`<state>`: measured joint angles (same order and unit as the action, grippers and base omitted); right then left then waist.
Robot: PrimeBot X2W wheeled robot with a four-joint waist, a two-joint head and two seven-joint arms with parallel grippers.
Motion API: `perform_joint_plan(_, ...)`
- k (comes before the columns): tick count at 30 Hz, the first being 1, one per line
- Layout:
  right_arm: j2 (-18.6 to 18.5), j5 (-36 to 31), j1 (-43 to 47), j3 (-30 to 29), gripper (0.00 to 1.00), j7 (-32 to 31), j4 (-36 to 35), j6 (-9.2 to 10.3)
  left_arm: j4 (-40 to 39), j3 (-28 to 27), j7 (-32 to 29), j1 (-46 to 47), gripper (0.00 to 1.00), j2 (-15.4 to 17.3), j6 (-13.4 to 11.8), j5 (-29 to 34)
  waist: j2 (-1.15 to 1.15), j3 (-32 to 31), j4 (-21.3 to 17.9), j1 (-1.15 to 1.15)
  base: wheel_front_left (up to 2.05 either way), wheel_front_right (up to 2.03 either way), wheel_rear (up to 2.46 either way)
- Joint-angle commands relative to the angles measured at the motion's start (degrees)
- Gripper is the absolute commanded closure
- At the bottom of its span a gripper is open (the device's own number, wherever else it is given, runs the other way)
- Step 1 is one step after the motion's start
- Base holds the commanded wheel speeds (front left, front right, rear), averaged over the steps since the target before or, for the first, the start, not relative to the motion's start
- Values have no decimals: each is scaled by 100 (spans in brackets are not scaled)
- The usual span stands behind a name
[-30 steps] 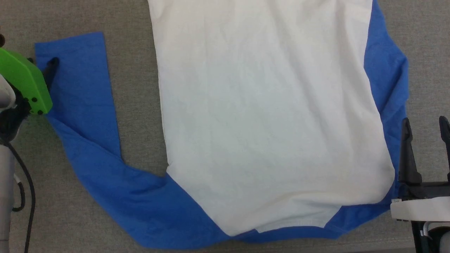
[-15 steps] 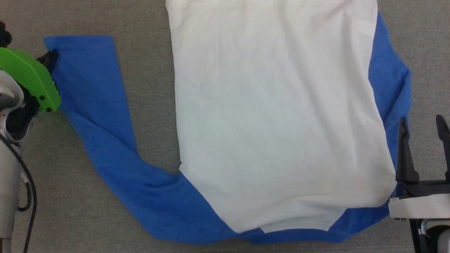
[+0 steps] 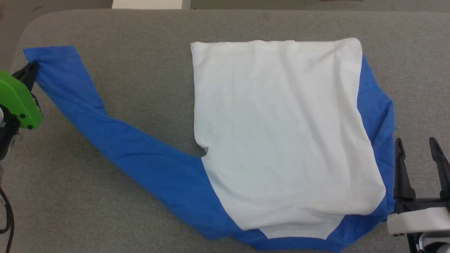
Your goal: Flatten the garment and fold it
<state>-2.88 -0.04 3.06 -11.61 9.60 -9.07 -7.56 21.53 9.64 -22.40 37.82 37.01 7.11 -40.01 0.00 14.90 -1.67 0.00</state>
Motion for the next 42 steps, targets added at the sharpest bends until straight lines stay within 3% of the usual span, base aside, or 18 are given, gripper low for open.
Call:
perform_joint_plan(1, 1, 49, 102, -19, 0, 27, 38, 8, -95, -36, 66, -130, 100, 35, -56, -37, 0, -537, 199, 0, 0, 0, 0)
perform_joint_plan(7, 1, 134, 326, -78, 0, 34, 110, 8, -605, 17, 191, -565, 100, -158, -357, 20, 0, -982, 261, 0, 0, 0, 0)
perform_joint_plan(13, 1, 158, 484, -178, 0, -6, 50, 8, -1487, 298, 311, -868, 100, -583, -764, 242, 0, -1252, 235, 0, 0, 0, 0)
perform_joint_plan(20, 1, 143, 566, -365, 0, -79, -91, 8, -2668, 1005, 269, -891, 100, -1360, -1258, 652, 0, -1293, 238, 0, 0, 0, 0)
perform_joint_plan(24, 1, 121, 542, -509, 0, -124, -200, 8, -2858, 1573, 331, -718, 100, -1883, -1388, 982, 0, -1263, 241, 0, 0, 0, 0)
perform_joint_plan(29, 1, 100, 475, -700, 0, -170, -329, 8, -2565, 2265, 638, -599, 100, -2585, -1417, 1304, 0, -1195, 225, 0, 0, 0, 0)
perform_joint_plan(33, 1, 106, 457, -826, 0, -182, -359, 8, -2007, 2915, 923, -537, 100, -3101, -1294, 1516, 0, -1124, 173, 0, 0, 0, 0)
perform_joint_plan(37, 1, 132, 421, -882, 0, -181, -363, 8, -1302, 3534, 1254, -457, 100, -3344, -1248, 1672, 0, -1010, 63, 0, 0, 0, 0)
perform_joint_plan(42, 1, 151, 350, -824, 0, -161, -352, 8, -546, 4300, 1689, -330, 100, -3408, -1316, 1669, 0, -783, -108, 0, 0, 0, 0)
